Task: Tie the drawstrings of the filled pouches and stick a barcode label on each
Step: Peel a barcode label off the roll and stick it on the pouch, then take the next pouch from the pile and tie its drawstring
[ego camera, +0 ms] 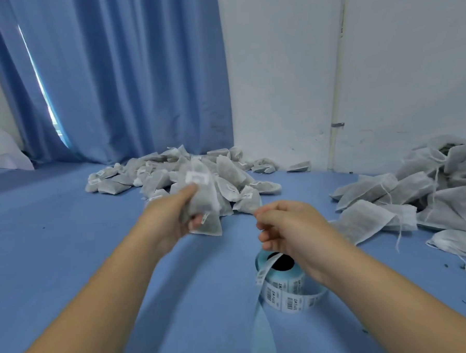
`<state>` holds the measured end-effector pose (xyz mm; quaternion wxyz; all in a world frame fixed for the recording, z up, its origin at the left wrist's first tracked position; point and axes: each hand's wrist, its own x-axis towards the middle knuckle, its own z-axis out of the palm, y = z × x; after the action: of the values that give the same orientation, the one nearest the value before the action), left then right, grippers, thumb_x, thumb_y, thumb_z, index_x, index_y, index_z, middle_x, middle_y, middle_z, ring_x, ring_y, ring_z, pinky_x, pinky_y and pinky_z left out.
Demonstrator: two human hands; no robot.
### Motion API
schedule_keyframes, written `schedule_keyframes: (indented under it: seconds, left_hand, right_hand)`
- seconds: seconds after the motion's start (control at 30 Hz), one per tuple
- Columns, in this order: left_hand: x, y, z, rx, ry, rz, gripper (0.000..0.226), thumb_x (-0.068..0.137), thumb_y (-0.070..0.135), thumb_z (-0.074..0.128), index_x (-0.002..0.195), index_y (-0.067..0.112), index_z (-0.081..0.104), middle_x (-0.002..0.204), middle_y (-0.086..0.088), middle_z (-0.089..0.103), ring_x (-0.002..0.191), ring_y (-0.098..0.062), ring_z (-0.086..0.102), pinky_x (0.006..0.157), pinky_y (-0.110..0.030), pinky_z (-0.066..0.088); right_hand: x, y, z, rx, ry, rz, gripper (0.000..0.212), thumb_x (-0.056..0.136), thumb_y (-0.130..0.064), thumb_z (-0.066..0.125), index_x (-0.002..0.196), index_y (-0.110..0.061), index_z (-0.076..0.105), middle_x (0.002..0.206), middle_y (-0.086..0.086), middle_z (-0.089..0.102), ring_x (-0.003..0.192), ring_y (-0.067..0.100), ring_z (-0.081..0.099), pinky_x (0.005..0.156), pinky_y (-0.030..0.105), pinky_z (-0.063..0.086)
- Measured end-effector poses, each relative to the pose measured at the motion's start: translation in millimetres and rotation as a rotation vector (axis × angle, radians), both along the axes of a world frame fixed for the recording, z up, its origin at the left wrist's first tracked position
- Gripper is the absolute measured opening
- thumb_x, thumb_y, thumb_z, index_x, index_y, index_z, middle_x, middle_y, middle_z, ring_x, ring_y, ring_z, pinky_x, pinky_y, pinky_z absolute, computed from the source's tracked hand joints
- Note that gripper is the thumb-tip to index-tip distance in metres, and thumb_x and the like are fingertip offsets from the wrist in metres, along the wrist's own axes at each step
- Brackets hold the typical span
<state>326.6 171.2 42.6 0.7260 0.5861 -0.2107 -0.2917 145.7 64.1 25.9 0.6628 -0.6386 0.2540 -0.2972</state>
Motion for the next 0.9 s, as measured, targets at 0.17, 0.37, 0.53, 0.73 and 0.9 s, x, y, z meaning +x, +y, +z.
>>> schedule_keyframes:
  seconds: [0.17, 0.37, 0.53, 0.73, 0.9]
  left_hand:
    - [47.8, -28.5, 23.7, -0.153, -0.010, 0.125, 0.047, 0.094, 0.018, 0.067, 0.135, 0.007, 0.048, 0.120, -0.006, 0.064, 0.103, -0.021, 0.067, 0.086, -0.025, 0.053]
    - [24.0, -38.1, 0.7, 0.003, -0.029, 0.090, 0.005, 0.095, 0.012, 0.059, 0.095, 0.010, 0.064, 0.090, -0.005, 0.064, 0.062, -0.016, 0.064, 0.054, -0.024, 0.055]
    - [-27.1, -41.8, -2.6, 0.003, -0.086, -0.017, 0.011, 0.094, 0.010, 0.057, 0.098, 0.009, 0.067, 0.070, -0.001, 0.063, 0.054, -0.015, 0.056, 0.051, -0.022, 0.044]
    - [-97.5, -63.1, 2.0, -0.006, -0.164, -0.176, 0.010, 0.093, 0.010, 0.060, 0.096, 0.008, 0.069, 0.070, -0.002, 0.062, 0.052, -0.015, 0.056, 0.048, -0.023, 0.043]
    - [-158.2, -86.8, -4.1, 0.044, -0.189, -0.349, 0.012, 0.095, 0.010, 0.056, 0.093, 0.010, 0.068, 0.074, -0.003, 0.063, 0.054, -0.016, 0.058, 0.048, -0.023, 0.047]
  right_hand:
    - [-3.8, -5.0, -4.2, -0.026, 0.016, -0.027, 0.012, 0.088, -0.005, 0.062, 0.079, -0.005, 0.069, 0.058, 0.000, 0.062, 0.050, 0.012, 0.057, 0.050, 0.023, 0.050]
    - [-29.2, -12.7, -2.4, -0.049, 0.035, -0.089, 0.010, 0.089, -0.007, 0.062, 0.083, -0.003, 0.069, 0.059, 0.002, 0.061, 0.048, 0.012, 0.055, 0.047, 0.021, 0.047]
    - [-50.6, -12.3, -7.9, -0.069, 0.074, -0.126, 0.011, 0.089, -0.007, 0.061, 0.081, -0.006, 0.068, 0.056, 0.000, 0.060, 0.047, 0.012, 0.052, 0.045, 0.021, 0.045]
    - [-90.8, -14.5, -27.2, -0.062, 0.109, -0.178, 0.011, 0.089, -0.010, 0.062, 0.079, -0.010, 0.066, 0.056, -0.003, 0.059, 0.047, 0.011, 0.051, 0.047, 0.022, 0.045]
    - [-134.7, -25.9, -44.1, -0.014, 0.126, -0.260, 0.008, 0.088, -0.011, 0.063, 0.081, -0.008, 0.067, 0.057, -0.002, 0.061, 0.046, 0.011, 0.052, 0.046, 0.022, 0.044]
